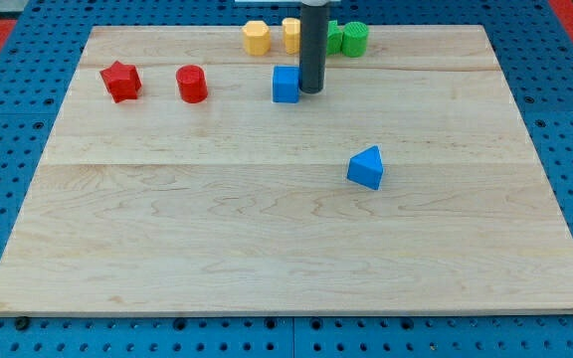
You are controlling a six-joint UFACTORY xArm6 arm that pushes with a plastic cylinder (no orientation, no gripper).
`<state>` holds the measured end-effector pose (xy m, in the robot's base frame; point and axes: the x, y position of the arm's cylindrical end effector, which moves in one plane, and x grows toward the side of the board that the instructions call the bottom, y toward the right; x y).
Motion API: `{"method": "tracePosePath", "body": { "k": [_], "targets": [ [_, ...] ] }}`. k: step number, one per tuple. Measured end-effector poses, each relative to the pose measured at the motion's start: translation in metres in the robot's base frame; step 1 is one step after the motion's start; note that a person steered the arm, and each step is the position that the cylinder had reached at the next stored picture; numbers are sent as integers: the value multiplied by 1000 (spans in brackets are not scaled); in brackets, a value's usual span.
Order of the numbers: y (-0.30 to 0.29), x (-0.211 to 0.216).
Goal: Move the blue triangle parallel to the bottom of the green star
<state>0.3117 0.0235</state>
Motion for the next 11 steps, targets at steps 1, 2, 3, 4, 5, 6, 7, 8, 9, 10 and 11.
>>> {"method": "tracePosePath", "body": {
  "k": [1,2,3,4,5,6,7,8,9,10,11],
  "targets": [
    [-11,0],
    [19,29],
    [65,98],
    [112,132],
    [105,171],
    [56,175],
    [47,166],
    [42,155],
    [38,116],
    [36,68],
    [28,25]
  ]
}}
